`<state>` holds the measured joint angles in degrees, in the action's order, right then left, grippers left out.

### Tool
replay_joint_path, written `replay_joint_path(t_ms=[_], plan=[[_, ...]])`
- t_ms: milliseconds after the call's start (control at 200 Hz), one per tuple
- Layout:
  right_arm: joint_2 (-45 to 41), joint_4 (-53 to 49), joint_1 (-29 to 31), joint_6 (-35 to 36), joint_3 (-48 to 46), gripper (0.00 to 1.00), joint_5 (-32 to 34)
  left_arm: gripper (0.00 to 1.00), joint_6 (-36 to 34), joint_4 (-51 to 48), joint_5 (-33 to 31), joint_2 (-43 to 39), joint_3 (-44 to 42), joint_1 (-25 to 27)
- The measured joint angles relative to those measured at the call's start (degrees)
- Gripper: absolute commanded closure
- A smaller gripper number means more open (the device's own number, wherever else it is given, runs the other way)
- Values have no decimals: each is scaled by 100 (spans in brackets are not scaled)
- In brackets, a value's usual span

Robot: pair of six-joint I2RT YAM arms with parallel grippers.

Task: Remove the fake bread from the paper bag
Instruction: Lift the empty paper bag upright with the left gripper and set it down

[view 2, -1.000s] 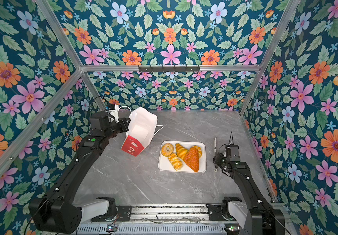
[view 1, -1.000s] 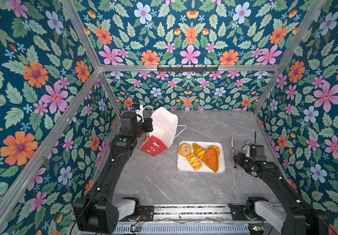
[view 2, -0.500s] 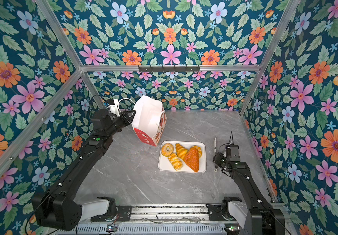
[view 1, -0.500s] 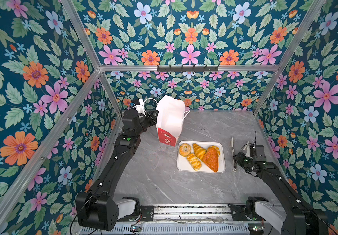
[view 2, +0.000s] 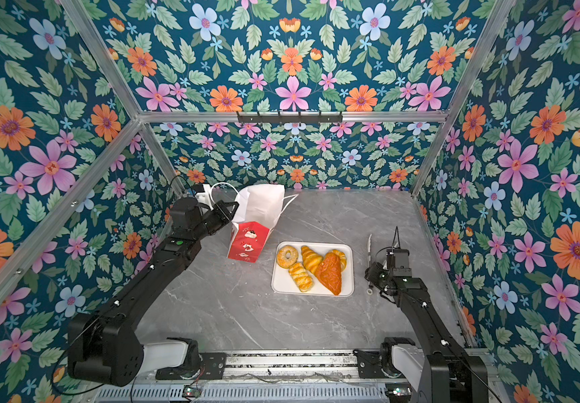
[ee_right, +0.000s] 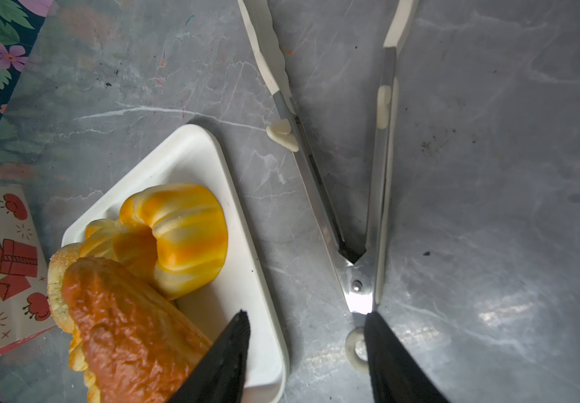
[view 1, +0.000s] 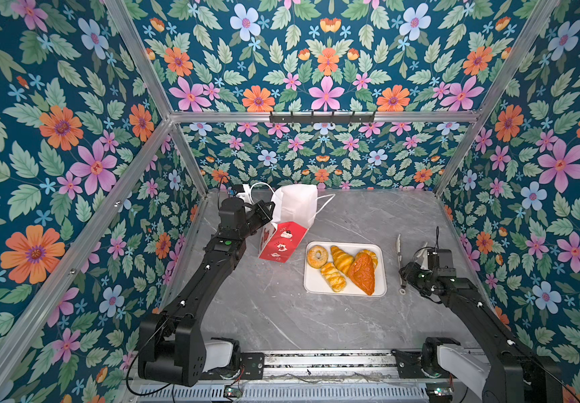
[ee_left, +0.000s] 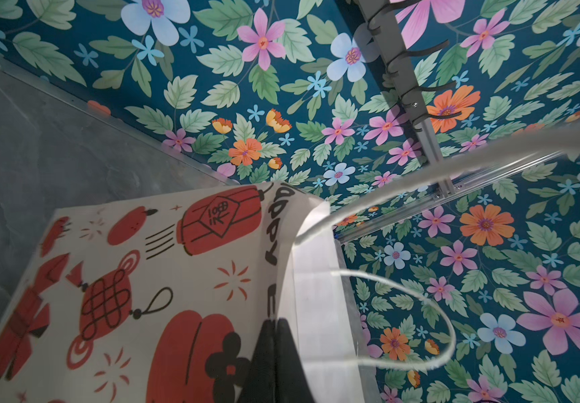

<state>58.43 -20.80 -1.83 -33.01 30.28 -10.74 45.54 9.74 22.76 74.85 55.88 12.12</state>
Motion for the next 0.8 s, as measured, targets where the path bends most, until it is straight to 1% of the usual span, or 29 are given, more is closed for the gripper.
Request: replay_joint_path(t_ms=[165,245,330,565,800], plan=[[7,24,0,0,-28,45,-20,100,63,127,31,-2,-79,-35],[42,50,-2,-20,-33,45,-28,100,199,289,109,20,-90,-26],[70,96,-2,-48,-35,45,-61,100,402,437,155,22,-85,35],[92,173,-2,-107,-37,45,-83,100,688,713,258,-55,68,201],[103,219,-2,-107,-72,45,-85,100,817,776,164,-131,63,203]])
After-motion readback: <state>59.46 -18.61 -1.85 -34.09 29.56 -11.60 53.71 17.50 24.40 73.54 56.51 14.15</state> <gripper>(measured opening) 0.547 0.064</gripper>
